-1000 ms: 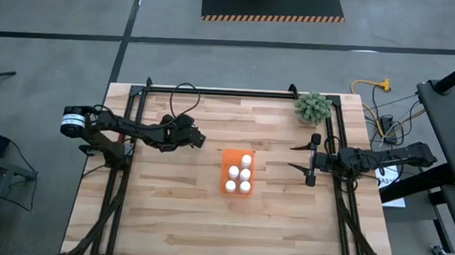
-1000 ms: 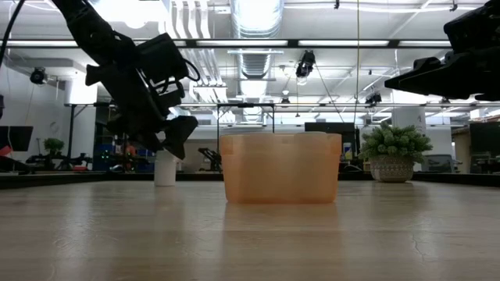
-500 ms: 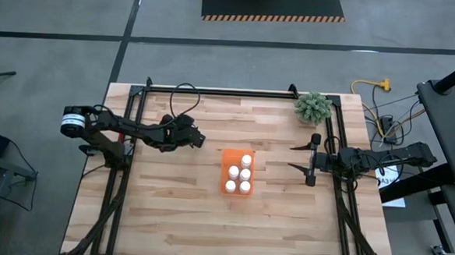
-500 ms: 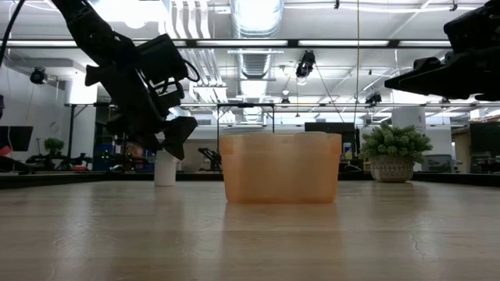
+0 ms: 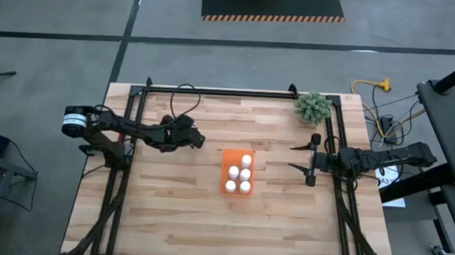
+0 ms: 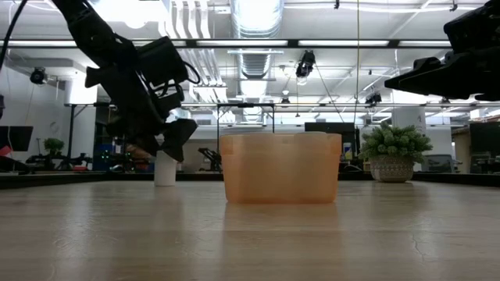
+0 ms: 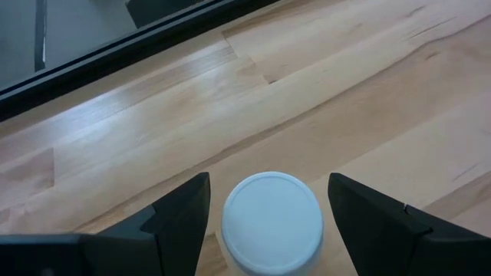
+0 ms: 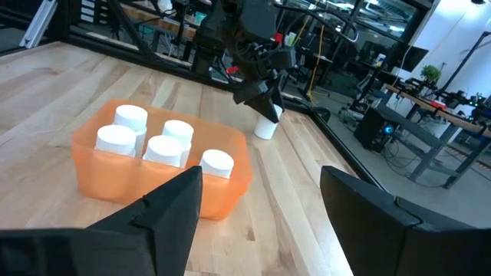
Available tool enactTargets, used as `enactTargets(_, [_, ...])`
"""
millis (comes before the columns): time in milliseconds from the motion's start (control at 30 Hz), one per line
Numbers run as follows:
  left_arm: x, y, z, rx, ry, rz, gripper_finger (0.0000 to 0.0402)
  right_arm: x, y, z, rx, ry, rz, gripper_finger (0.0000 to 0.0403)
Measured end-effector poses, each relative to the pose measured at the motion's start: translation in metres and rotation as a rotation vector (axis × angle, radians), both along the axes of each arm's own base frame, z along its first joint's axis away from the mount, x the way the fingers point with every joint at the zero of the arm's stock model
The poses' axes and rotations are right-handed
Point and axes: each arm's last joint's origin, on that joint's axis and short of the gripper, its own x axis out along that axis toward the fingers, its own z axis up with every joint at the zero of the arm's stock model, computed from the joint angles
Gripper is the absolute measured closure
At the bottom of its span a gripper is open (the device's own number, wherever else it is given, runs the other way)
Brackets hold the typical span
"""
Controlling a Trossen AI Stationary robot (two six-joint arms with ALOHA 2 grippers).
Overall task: Pick and place pill bottles into a basket
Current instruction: Put the white pill bottle into the orange bin
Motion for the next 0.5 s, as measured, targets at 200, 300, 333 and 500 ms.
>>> enactTargets(200, [0.0003, 0.0, -0.0016, -0.002, 0.007, -0.001, 0.0155, 0.0, 0.0, 0.0, 0.0, 0.0, 0.0, 0.0152])
enactTargets(300, [0.0003, 0.0, -0.0016, -0.002, 0.007, -0.001, 0.0155, 0.0, 0.0, 0.0, -0.001, 0.0, 0.0, 0.0154])
enactTargets(333, [0.0003, 0.0001, -0.0016, -0.001, 0.007, -0.001, 0.0155, 0.0, 0.0, 0.0, 0.0, 0.0, 0.0, 0.0154])
enactTargets(500, [0.0003, 0.0, -0.0016, -0.001, 0.008, -0.001, 0.0155, 0.0, 0.0, 0.0, 0.001, 0.0, 0.0, 0.0149])
